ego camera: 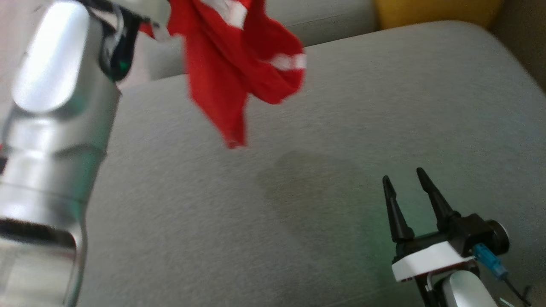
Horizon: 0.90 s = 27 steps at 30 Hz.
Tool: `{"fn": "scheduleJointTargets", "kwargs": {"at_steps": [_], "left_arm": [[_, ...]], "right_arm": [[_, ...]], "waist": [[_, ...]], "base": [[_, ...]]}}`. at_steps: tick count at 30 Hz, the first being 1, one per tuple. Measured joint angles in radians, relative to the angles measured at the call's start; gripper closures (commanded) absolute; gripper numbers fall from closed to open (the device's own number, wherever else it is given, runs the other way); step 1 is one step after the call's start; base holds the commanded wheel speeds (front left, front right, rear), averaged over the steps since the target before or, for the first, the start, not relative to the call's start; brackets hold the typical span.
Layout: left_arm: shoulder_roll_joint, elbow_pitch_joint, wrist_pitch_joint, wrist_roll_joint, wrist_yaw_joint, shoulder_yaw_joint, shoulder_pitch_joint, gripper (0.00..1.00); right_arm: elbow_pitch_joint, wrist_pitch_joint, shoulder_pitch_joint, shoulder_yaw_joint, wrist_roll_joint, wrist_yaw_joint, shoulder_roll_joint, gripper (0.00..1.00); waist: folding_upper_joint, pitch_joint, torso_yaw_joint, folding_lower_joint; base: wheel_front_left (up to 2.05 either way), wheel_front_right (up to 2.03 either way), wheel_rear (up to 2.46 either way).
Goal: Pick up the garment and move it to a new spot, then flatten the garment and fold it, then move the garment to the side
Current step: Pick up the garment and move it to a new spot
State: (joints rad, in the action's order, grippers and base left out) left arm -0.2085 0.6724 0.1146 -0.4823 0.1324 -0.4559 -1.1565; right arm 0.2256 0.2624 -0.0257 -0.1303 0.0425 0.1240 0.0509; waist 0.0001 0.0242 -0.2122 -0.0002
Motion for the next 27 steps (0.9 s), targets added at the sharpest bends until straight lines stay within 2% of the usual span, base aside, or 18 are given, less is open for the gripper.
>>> {"fn": "scheduleJointTargets", "kwargs": {"at_steps": [4,8,9,10,13,17,19,22,25,27], "left_arm": [[0.002,0.049,-0.03,-0.059,0.0,-0.049,0.111,1.0],[0.031,0.15,-0.011,-0.096,0.0,-0.106,0.294,1.0],[0.036,0.179,0.009,-0.099,0.0,-0.114,0.334,0.75],[0.038,0.209,0.038,-0.097,-0.004,-0.122,0.37,0.0],[0.039,0.268,0.111,-0.068,-0.034,-0.132,0.454,0.0],[0.057,0.252,0.134,-0.065,-0.092,-0.098,0.524,0.0],[0.068,0.134,0.135,-0.037,-0.143,-0.035,0.595,0.0],[0.093,-0.041,0.137,0.011,-0.189,0.072,0.744,0.0],[0.122,-0.184,0.137,0.07,-0.208,0.162,0.948,0.0],[0.139,-0.284,0.138,0.099,-0.206,0.217,1.073,0.0]], "right_arm": [[-0.006,0.0,0.014,-0.02,0.012,0.0,0.0,0.0],[-0.007,0.0,0.024,-0.024,0.012,0.0,0.0,0.0],[-0.007,0.0,0.024,-0.026,0.012,0.0,0.0,0.0],[-0.007,0.0,0.024,-0.028,0.012,0.0,0.0,0.0],[-0.005,0.0,0.024,-0.029,0.012,0.0,-0.001,0.0],[0.001,0.0,0.026,-0.022,0.012,0.0,-0.001,0.0],[0.003,0.0,0.03,-0.015,0.012,0.0,-0.001,0.0],[0.007,0.0,0.043,-0.001,0.012,0.0,-0.002,0.0],[0.009,0.0,0.063,0.017,0.012,0.0,-0.002,0.0],[0.009,-0.001,0.085,0.03,0.012,0.0,-0.003,0.0]], "waist": [[0.0,-0.014,-0.068,0.0],[0.0,-0.001,-0.097,0.0],[0.0,0.005,-0.098,0.0001],[0.0,0.012,-0.098,0.0003],[0.0,0.021,-0.088,0.0002],[0.0,0.021,-0.063,0.0003],[0.0,0.018,-0.039,0.0002],[0.0,0.009,0.004,0.0002],[0.0,-0.006,0.056,0.0001],[0.0,-0.018,0.094,0.0001]], "base": [[0.0,0.0,0.0],[0.0,0.0,0.0],[0.0,0.0,0.0],[0.0,0.0,0.0],[0.0,0.0,0.0],[0.0,0.0,0.0],[0.0,0.0,0.0],[0.0,0.0,0.0],[0.0,0.0,0.0],[0.0,0.0,0.0]]}}
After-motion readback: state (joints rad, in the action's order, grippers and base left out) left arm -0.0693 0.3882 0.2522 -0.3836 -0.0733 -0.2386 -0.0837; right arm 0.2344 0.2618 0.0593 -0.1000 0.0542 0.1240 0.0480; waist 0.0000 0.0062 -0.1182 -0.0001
